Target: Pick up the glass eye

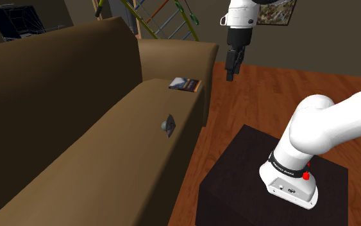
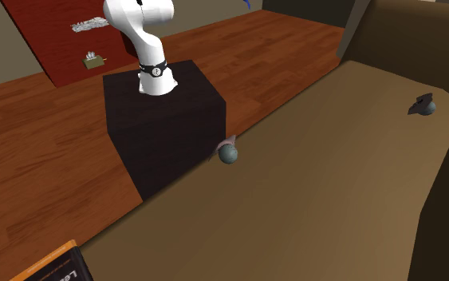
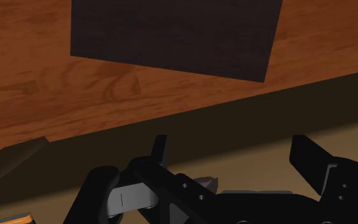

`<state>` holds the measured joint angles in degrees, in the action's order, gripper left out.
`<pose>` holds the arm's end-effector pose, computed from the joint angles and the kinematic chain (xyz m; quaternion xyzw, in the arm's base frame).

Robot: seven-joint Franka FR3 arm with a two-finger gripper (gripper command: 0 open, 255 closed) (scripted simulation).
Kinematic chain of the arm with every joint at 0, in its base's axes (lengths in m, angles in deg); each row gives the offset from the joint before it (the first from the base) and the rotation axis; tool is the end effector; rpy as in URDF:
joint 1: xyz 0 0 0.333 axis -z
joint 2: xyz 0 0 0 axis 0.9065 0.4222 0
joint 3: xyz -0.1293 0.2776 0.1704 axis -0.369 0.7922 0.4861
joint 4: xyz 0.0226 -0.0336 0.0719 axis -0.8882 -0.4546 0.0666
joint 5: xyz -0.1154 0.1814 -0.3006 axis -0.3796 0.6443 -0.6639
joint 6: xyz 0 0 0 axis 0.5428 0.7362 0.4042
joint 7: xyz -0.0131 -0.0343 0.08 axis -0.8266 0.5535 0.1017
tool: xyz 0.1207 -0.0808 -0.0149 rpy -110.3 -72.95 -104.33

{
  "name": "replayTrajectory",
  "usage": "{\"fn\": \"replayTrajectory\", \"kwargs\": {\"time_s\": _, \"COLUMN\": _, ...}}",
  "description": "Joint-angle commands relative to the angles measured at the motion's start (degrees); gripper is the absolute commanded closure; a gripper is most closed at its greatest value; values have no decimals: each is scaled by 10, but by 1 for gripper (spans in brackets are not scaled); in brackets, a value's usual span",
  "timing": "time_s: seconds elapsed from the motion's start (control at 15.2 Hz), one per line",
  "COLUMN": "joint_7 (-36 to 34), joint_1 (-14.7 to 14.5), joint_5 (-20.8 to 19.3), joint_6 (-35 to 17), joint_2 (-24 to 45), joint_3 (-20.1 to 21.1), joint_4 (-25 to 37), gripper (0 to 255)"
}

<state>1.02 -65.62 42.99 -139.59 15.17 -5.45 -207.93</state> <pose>0.2446 0.0099 0.5589 -0.9948 -0.0775 0.0363 0.0549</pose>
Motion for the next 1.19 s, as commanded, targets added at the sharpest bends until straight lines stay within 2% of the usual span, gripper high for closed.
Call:
{"fn": "replayTrajectory", "kwargs": {"time_s": 0.0, "joint_7": 0, "joint_1": 0, "joint_5": 0, "joint_6": 0, "joint_2": 0, "joint_3": 0, "joint_4": 0, "gripper": 0}}
{"fn": "replayTrajectory", "kwargs": {"time_s": 0.33, "joint_7": -69, "joint_1": 1, "joint_5": 4, "joint_6": -104, "joint_2": 51, "joint_3": 63, "joint_4": -36, "gripper": 0}}
{"fn": "replayTrajectory", "kwargs": {"time_s": 0.66, "joint_7": -146, "joint_1": 8, "joint_5": -7, "joint_6": -205, "joint_2": 130, "joint_3": 123, "joint_4": -47, "gripper": 0}}
{"fn": "replayTrajectory", "kwargs": {"time_s": 0.92, "joint_7": -216, "joint_1": 21, "joint_5": -35, "joint_6": -279, "joint_2": 211, "joint_3": 169, "joint_4": -37, "gripper": 0}}
{"fn": "replayTrajectory", "kwargs": {"time_s": 1.12, "joint_7": -276, "joint_1": 36, "joint_5": -72, "joint_6": -326, "joint_2": 279, "joint_3": 201, "joint_4": -19, "gripper": 0}}
